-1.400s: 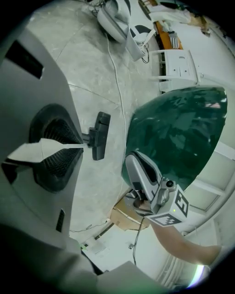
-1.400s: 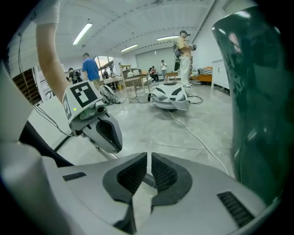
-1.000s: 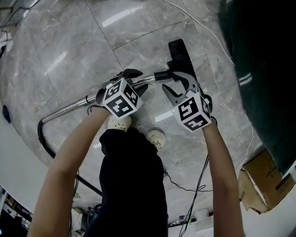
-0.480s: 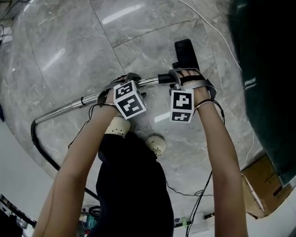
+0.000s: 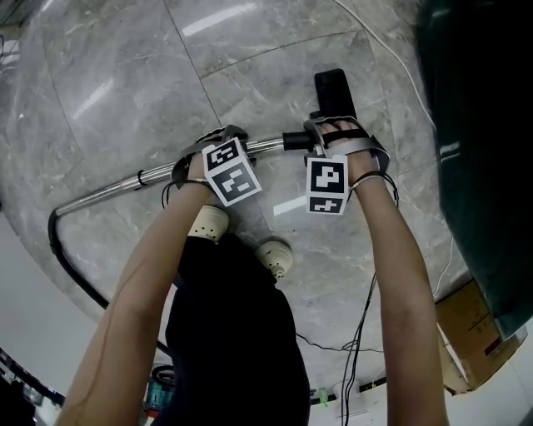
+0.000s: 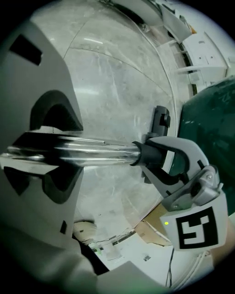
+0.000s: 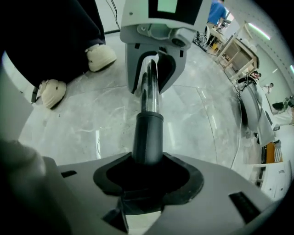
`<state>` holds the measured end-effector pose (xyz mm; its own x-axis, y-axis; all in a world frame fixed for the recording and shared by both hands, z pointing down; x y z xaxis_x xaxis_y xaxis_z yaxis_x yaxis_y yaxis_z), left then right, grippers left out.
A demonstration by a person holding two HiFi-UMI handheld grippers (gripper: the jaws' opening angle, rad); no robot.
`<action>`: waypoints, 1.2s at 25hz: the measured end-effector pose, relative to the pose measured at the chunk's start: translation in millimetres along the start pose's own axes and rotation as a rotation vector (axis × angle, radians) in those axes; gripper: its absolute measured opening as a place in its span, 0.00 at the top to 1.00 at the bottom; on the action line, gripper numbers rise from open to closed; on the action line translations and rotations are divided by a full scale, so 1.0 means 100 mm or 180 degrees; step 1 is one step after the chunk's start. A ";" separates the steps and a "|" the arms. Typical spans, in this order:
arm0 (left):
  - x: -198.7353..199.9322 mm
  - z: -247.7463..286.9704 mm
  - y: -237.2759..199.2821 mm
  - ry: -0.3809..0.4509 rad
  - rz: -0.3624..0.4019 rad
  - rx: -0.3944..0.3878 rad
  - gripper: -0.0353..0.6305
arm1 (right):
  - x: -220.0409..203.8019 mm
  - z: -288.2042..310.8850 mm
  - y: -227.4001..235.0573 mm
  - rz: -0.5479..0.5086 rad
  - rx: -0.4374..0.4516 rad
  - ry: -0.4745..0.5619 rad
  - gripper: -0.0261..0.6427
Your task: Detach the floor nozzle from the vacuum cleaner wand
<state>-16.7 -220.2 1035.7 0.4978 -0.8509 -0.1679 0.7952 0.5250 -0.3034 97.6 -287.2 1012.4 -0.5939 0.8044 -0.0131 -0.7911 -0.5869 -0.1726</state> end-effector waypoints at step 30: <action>0.31 -1.54 0.27 0.0333 0.0062 0.0237 0.48 | -0.64 -1.51 -0.33 0.2613 -0.0292 -0.0225 0.65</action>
<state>-33.5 -235.1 877.7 0.4777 -0.8356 -0.2712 0.8111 0.5381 -0.2292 183.6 -305.7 870.3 -0.9875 0.1138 -0.1086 -0.0885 -0.9727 -0.2147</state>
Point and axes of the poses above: the fingertips, and each gripper's own axes: z forward along the fingers, y to its right, x out of its top, the point moved 6 cm from there along -z, backward along the fingers, and after that the axes turned 14 degrees about -z, right-handed, at the moved point
